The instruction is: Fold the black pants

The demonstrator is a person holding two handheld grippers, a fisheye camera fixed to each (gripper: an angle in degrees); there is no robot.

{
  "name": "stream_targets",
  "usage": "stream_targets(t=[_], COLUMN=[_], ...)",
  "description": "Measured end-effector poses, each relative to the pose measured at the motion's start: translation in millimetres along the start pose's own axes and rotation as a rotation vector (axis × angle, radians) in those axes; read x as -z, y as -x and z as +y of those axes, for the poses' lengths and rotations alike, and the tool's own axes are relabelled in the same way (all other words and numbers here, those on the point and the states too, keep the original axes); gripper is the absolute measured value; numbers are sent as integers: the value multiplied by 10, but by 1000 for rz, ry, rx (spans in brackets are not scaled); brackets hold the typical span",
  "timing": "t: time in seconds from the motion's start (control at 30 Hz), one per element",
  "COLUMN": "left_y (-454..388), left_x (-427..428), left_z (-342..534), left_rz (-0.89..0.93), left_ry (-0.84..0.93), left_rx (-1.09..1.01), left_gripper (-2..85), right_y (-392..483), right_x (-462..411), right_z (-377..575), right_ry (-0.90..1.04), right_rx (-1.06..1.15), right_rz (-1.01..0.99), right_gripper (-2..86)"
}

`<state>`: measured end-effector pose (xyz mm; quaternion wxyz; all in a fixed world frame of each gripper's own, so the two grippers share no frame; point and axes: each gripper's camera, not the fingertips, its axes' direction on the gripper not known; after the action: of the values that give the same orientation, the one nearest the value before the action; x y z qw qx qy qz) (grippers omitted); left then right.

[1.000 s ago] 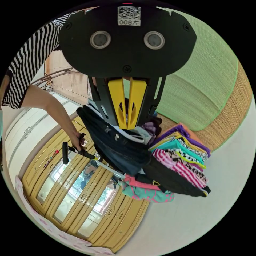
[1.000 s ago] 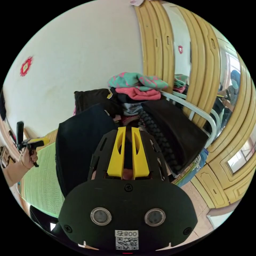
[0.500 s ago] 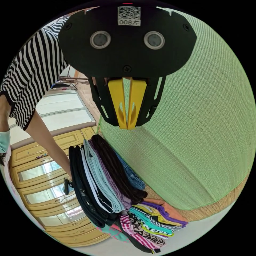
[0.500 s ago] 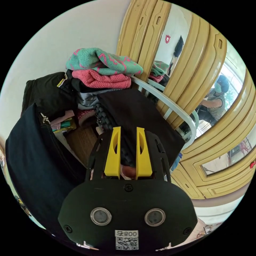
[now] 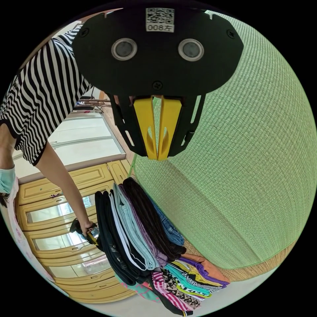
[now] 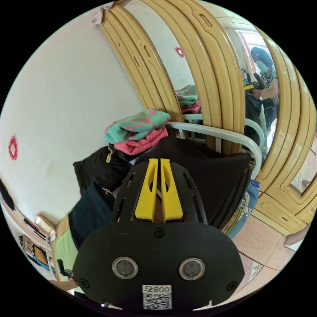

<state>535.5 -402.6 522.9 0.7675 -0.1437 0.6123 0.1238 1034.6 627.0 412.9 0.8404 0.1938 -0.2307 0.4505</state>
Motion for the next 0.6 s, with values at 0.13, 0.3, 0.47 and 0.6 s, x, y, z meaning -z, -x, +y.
stream_targets(t=[0.13, 0.3, 0.47, 0.6], left_y=[-269, -769, -1252, -1764], left_x=[364, 1053, 1827, 2609], left_z=[269, 811, 1414, 1950], left_rz=[22, 31, 23, 19], left_ry=[-46, -140, -271, -456], left_rx=[-9, -42, -88, -169], left_gripper=[2, 4, 13, 51], right_y=[257, 994, 1905, 2748], right_x=[528, 1256, 1897, 2404], right_z=[-147, -403, -574, -522], right_ry=[-97, -204, -270, -274], right_rx=[27, 114, 206, 290], right_rz=[-153, -360, -568, -728], right_gripper=[3, 4, 4, 3])
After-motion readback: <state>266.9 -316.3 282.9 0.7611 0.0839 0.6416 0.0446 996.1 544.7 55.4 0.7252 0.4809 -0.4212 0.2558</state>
